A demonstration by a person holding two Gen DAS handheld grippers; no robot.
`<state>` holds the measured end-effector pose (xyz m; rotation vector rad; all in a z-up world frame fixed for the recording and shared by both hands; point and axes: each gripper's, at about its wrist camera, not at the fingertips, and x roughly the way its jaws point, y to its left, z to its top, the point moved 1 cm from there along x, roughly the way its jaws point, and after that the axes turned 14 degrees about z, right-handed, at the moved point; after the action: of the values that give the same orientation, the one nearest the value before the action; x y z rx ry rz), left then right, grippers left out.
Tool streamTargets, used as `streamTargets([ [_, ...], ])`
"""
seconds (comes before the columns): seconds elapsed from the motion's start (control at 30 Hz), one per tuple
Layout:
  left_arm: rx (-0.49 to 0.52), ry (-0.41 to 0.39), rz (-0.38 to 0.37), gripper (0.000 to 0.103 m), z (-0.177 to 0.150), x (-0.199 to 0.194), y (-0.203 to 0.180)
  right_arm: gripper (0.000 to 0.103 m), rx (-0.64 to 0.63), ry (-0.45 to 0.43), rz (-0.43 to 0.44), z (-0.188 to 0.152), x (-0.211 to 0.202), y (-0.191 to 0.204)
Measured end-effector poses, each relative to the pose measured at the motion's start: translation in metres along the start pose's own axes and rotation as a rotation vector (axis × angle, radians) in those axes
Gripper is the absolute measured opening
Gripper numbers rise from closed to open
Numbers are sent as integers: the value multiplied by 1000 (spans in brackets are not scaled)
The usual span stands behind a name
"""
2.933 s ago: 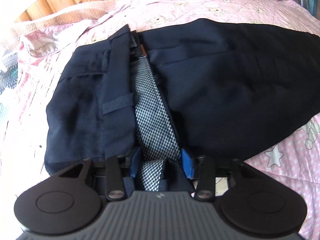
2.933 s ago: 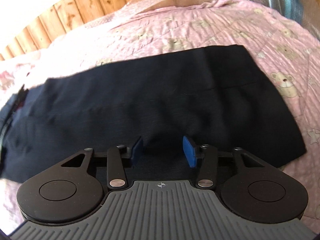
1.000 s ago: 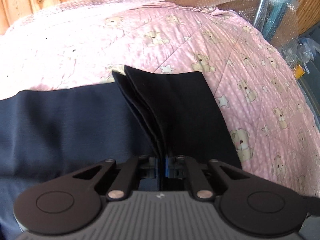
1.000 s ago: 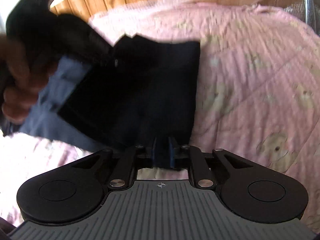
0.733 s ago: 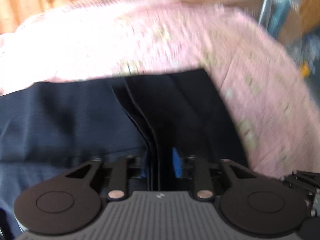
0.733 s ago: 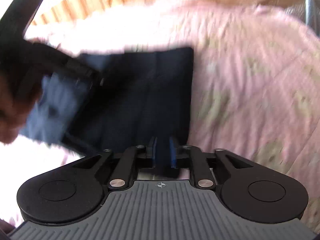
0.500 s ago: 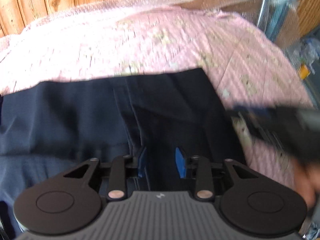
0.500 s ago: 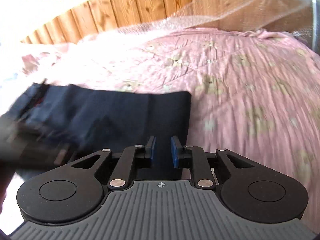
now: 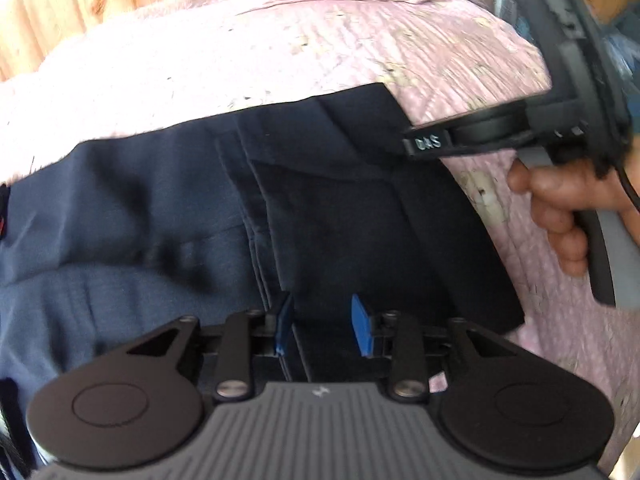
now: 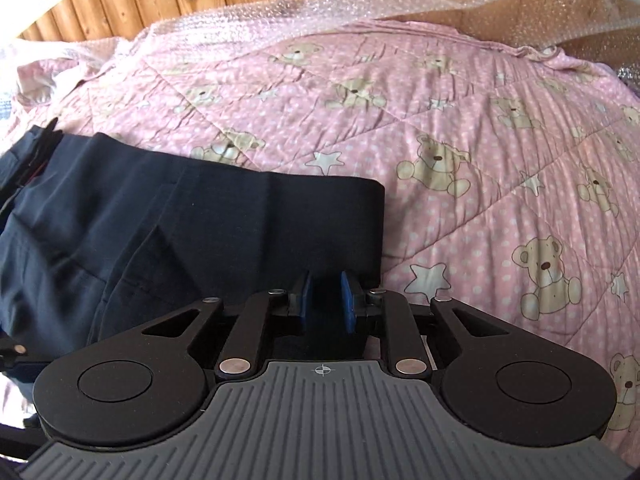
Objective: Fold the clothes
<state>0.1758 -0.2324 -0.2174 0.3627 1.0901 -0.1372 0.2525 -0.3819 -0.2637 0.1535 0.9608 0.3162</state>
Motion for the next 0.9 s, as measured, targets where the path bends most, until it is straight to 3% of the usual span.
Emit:
streamTargets([
  [0.23,-41,5,6,32,-2,-2,6,22,5,-45,-1,-9,-18,8],
  [0.37,-41,54,-6,37,-1,8,10,25,60,-73,50,-42,-39,18],
  [0.5,-61,72,-18,38,5,9,15,24,20,-70,42,-76,-43,30],
  [0.6,-70,62,-8,38,9,3,18,27,74,-132,50,-90,-66,35],
  [0.67,-84,59,9,38,14,-1,22,31,116,-100,69,-105,-62,33],
  [0.77,-110,20,10,40,32,-15,27,34,99,-129,52,-116,-68,35],
  [0.83,-100,-13,-10,45,50,-21,22,68,143,-182,20,-116,-81,32],
  [0.87,-87,-23,-24,49,61,-22,16,75,163,-204,-2,-116,-85,29],
  [0.9,-74,-32,-39,50,71,-22,11,73,183,-190,3,-116,-83,26],
])
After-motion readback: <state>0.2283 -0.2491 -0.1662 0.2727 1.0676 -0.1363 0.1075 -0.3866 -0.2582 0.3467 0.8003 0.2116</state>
